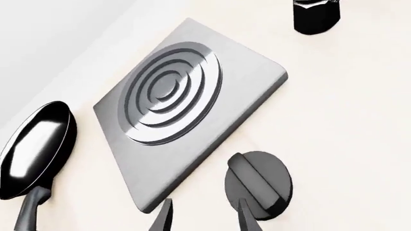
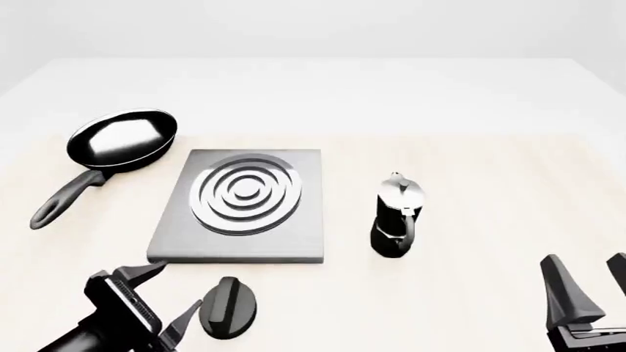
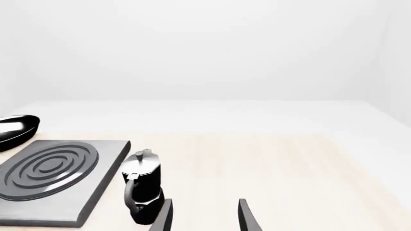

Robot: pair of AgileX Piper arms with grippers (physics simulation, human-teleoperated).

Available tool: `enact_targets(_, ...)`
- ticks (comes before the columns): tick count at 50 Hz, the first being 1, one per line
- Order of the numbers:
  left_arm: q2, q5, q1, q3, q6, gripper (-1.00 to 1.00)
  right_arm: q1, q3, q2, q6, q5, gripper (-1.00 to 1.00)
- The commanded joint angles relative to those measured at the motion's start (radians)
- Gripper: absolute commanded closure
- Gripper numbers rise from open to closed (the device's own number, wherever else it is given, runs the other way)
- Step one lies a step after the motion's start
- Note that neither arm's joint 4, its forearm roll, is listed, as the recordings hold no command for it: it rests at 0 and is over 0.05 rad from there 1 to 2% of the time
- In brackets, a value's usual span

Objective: Turn on the stove and put the moka pot on it.

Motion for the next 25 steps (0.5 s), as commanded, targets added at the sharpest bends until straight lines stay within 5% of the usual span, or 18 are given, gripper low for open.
enact_targets(1,0.196,-0.140,-0.027,0.001,0.014,-1.00,0.001,0.000,-0.001,0.000,0.002,-1.00)
enact_targets(10,0.212,-0.132,-0.061,0.001,0.014,-1.00,0.002,0.000,-0.004,0.001,0.004,-1.00)
enact_targets(19,0.327,-0.244,-0.098,0.001,-0.005,-1.00,0.003,-0.001,-0.004,0.001,0.006,-1.00)
enact_targets(25,0.147,-0.091,-0.137,0.001,-0.019,-1.00,0.003,-0.001,-0.001,0.001,0.003,-1.00)
